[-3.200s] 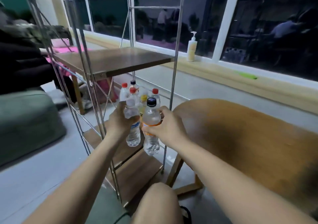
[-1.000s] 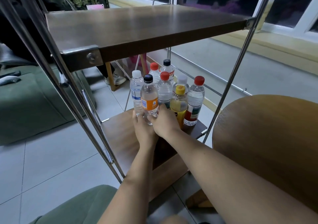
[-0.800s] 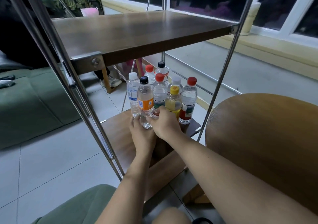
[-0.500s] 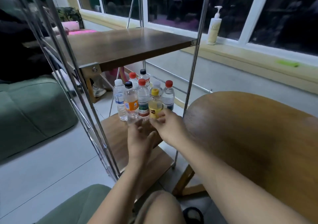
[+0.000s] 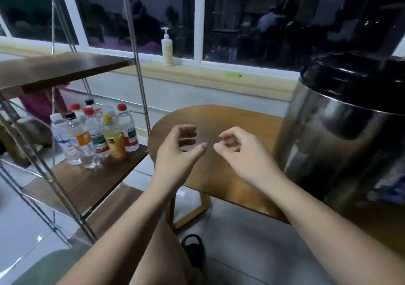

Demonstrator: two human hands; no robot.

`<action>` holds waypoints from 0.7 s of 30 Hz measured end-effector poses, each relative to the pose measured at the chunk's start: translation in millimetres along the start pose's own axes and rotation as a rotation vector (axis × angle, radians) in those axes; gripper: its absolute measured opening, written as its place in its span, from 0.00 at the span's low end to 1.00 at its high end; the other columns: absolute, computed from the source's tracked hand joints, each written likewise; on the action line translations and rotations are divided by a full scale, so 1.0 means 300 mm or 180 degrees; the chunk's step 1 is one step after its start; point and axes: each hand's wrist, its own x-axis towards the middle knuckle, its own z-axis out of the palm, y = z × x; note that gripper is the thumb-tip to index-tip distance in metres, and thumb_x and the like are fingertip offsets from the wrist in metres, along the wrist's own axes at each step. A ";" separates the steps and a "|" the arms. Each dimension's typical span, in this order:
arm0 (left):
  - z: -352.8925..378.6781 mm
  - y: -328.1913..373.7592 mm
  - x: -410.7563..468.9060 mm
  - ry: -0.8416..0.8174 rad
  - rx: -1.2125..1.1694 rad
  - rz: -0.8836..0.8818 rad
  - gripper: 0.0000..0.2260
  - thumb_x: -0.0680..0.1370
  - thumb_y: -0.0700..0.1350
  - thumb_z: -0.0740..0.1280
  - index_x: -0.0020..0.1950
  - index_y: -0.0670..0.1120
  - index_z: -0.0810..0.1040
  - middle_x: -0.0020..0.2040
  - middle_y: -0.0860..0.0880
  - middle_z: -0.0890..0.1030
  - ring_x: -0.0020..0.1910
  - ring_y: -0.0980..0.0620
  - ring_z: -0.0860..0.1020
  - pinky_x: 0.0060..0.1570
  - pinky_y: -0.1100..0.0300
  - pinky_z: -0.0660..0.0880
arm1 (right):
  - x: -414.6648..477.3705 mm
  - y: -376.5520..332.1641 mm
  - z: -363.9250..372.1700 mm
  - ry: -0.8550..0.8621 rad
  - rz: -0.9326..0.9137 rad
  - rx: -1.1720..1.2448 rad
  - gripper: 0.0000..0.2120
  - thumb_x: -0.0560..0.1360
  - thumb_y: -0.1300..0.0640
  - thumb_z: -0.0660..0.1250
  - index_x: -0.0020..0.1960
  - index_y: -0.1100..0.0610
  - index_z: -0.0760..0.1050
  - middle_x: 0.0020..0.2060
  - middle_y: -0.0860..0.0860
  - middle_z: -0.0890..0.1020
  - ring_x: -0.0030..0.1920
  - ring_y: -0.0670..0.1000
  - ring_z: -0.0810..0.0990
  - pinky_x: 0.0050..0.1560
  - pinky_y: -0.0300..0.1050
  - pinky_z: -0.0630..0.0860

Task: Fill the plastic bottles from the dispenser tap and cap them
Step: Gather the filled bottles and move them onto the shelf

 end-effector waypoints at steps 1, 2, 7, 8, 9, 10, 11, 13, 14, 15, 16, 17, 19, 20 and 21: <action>0.033 0.048 -0.026 -0.0107 -0.0021 0.0079 0.18 0.77 0.50 0.80 0.64 0.58 0.80 0.58 0.60 0.85 0.57 0.62 0.83 0.60 0.55 0.82 | -0.045 0.002 -0.058 0.0075 0.0005 -0.0037 0.08 0.80 0.47 0.75 0.58 0.47 0.82 0.47 0.42 0.85 0.44 0.41 0.84 0.48 0.42 0.82; 0.065 0.097 -0.055 -0.0221 -0.0073 0.0160 0.17 0.77 0.49 0.79 0.64 0.57 0.80 0.57 0.59 0.85 0.56 0.61 0.83 0.59 0.56 0.82 | -0.094 0.003 -0.115 0.0153 -0.0004 -0.0042 0.08 0.80 0.47 0.75 0.58 0.46 0.82 0.47 0.42 0.85 0.45 0.43 0.85 0.49 0.46 0.85; 0.224 0.321 -0.204 -0.0695 -0.0169 0.0706 0.13 0.79 0.48 0.78 0.62 0.56 0.81 0.55 0.58 0.85 0.55 0.58 0.84 0.56 0.58 0.82 | -0.336 0.031 -0.378 0.0460 -0.0099 -0.0121 0.09 0.81 0.48 0.75 0.61 0.45 0.82 0.49 0.41 0.85 0.50 0.41 0.85 0.52 0.47 0.86; 0.263 0.360 -0.231 -0.0798 -0.0166 0.0805 0.13 0.79 0.48 0.78 0.62 0.56 0.81 0.55 0.59 0.85 0.55 0.58 0.84 0.55 0.59 0.82 | -0.378 0.041 -0.433 0.0544 -0.0103 -0.0108 0.09 0.82 0.49 0.74 0.61 0.45 0.82 0.50 0.41 0.85 0.51 0.42 0.85 0.52 0.48 0.86; 0.304 0.398 -0.256 -0.0896 -0.0167 0.0886 0.13 0.79 0.48 0.78 0.62 0.56 0.81 0.55 0.59 0.85 0.55 0.58 0.84 0.55 0.59 0.82 | -0.416 0.056 -0.486 0.0628 -0.0096 -0.0088 0.08 0.82 0.49 0.74 0.61 0.45 0.82 0.49 0.42 0.85 0.51 0.43 0.86 0.51 0.50 0.87; 0.348 0.432 -0.280 -0.0990 -0.0182 0.0955 0.13 0.78 0.47 0.78 0.61 0.55 0.81 0.55 0.58 0.85 0.55 0.58 0.84 0.55 0.59 0.81 | -0.451 0.072 -0.537 0.0720 -0.0078 -0.0106 0.08 0.82 0.50 0.74 0.61 0.45 0.82 0.49 0.42 0.85 0.50 0.44 0.87 0.50 0.51 0.87; 0.392 0.465 -0.301 -0.1076 -0.0197 0.1025 0.13 0.78 0.47 0.78 0.61 0.55 0.82 0.54 0.58 0.85 0.55 0.58 0.83 0.55 0.59 0.81 | -0.480 0.089 -0.585 0.0818 -0.0061 -0.0147 0.08 0.82 0.50 0.74 0.60 0.44 0.82 0.48 0.43 0.85 0.49 0.45 0.87 0.50 0.52 0.87; 0.482 0.521 -0.340 -0.1223 -0.0218 0.1175 0.13 0.78 0.46 0.78 0.60 0.54 0.82 0.54 0.58 0.85 0.54 0.58 0.83 0.55 0.61 0.80 | -0.528 0.134 -0.677 0.1021 0.0017 -0.0192 0.07 0.81 0.49 0.74 0.59 0.43 0.82 0.47 0.43 0.86 0.47 0.46 0.87 0.48 0.55 0.87; 0.529 0.546 -0.358 -0.1303 -0.0216 0.1250 0.13 0.78 0.46 0.78 0.61 0.54 0.82 0.53 0.57 0.85 0.54 0.58 0.83 0.55 0.62 0.80 | -0.551 0.160 -0.724 0.1119 0.0064 -0.0212 0.06 0.81 0.48 0.74 0.58 0.43 0.82 0.47 0.42 0.86 0.47 0.46 0.87 0.46 0.55 0.88; 0.574 0.566 -0.374 -0.1391 -0.0191 0.1329 0.14 0.78 0.47 0.78 0.61 0.54 0.81 0.53 0.58 0.84 0.54 0.59 0.83 0.56 0.63 0.80 | -0.569 0.186 -0.766 0.1207 0.0094 -0.0264 0.06 0.81 0.48 0.74 0.57 0.43 0.82 0.47 0.42 0.86 0.47 0.45 0.87 0.45 0.54 0.88; 0.619 0.586 -0.387 -0.1494 -0.0151 0.1410 0.14 0.78 0.48 0.78 0.62 0.54 0.81 0.53 0.58 0.84 0.55 0.60 0.82 0.56 0.65 0.80 | -0.585 0.214 -0.807 0.1290 0.0118 -0.0352 0.06 0.80 0.48 0.74 0.57 0.43 0.82 0.47 0.41 0.86 0.47 0.44 0.87 0.45 0.51 0.87; 0.665 0.603 -0.398 -0.1594 -0.0100 0.1490 0.15 0.78 0.48 0.78 0.63 0.54 0.80 0.53 0.58 0.84 0.55 0.61 0.82 0.55 0.66 0.79 | -0.598 0.241 -0.845 0.1355 0.0145 -0.0429 0.06 0.80 0.48 0.75 0.57 0.43 0.82 0.46 0.41 0.86 0.47 0.43 0.86 0.46 0.49 0.87; 0.759 0.631 -0.406 -0.1723 0.0068 0.1670 0.17 0.78 0.48 0.78 0.65 0.53 0.79 0.54 0.58 0.83 0.55 0.62 0.81 0.54 0.68 0.78 | -0.614 0.301 -0.916 0.1457 0.0221 -0.0485 0.06 0.80 0.48 0.75 0.56 0.44 0.82 0.45 0.41 0.86 0.45 0.42 0.86 0.47 0.48 0.86; 0.805 0.643 -0.403 -0.1755 0.0207 0.1784 0.18 0.78 0.48 0.78 0.66 0.52 0.79 0.55 0.58 0.82 0.55 0.62 0.81 0.54 0.67 0.78 | -0.616 0.331 -0.947 0.1496 0.0269 -0.0514 0.06 0.80 0.48 0.75 0.55 0.44 0.82 0.45 0.41 0.86 0.44 0.42 0.85 0.47 0.47 0.85; 0.853 0.654 -0.397 -0.1756 0.0375 0.1919 0.19 0.77 0.47 0.78 0.66 0.51 0.79 0.56 0.57 0.82 0.55 0.62 0.80 0.55 0.66 0.79 | -0.614 0.360 -0.978 0.1511 0.0328 -0.0566 0.06 0.80 0.48 0.75 0.55 0.44 0.82 0.45 0.41 0.86 0.43 0.42 0.85 0.46 0.46 0.84</action>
